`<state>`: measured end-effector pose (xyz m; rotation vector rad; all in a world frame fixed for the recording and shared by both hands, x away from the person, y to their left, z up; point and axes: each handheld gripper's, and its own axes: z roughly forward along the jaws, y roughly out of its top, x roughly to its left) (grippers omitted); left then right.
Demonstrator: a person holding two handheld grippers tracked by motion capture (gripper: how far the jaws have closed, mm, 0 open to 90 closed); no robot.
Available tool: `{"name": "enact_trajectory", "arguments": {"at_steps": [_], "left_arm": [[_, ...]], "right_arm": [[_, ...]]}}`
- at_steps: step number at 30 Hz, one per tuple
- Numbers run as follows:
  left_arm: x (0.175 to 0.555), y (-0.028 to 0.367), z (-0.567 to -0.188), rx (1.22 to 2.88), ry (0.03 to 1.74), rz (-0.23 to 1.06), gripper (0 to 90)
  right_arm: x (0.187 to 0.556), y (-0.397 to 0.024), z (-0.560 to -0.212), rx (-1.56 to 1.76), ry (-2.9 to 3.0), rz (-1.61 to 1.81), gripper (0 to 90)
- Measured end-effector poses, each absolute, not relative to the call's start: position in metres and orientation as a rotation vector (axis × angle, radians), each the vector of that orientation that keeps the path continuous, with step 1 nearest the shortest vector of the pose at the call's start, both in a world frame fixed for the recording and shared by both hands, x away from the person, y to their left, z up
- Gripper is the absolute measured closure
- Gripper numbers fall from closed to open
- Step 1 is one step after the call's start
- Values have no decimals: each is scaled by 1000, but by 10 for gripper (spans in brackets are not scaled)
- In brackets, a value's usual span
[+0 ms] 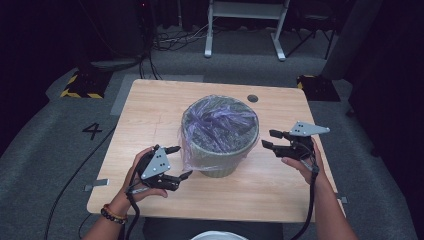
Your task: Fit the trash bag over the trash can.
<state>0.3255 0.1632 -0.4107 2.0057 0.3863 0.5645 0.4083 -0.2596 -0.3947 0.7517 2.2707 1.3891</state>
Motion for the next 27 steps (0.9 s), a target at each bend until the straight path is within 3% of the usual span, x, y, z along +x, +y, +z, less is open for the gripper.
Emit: {"name": "enact_trajectory", "arguments": {"at_steps": [7,10,13,17,19,27], "left_arm": [[328,148,-413,1986,415,606,211],[329,149,-411,1967,415,613,367],[328,151,-408,1975,393,643,614],[332,153,-408,1998,358,623,870],[334,153,-410,2014,355,598,900],[348,157,-433,2119,376,546,900]], "right_arm": [[393,-245,-406,547,2298,1352,346],[393,-234,-412,514,2302,1277,353],[395,-226,-416,532,2272,1204,452],[398,-222,-419,516,2250,1189,762],[400,-220,-421,504,2261,1161,891],[402,-223,-435,515,2332,1156,900]]}}
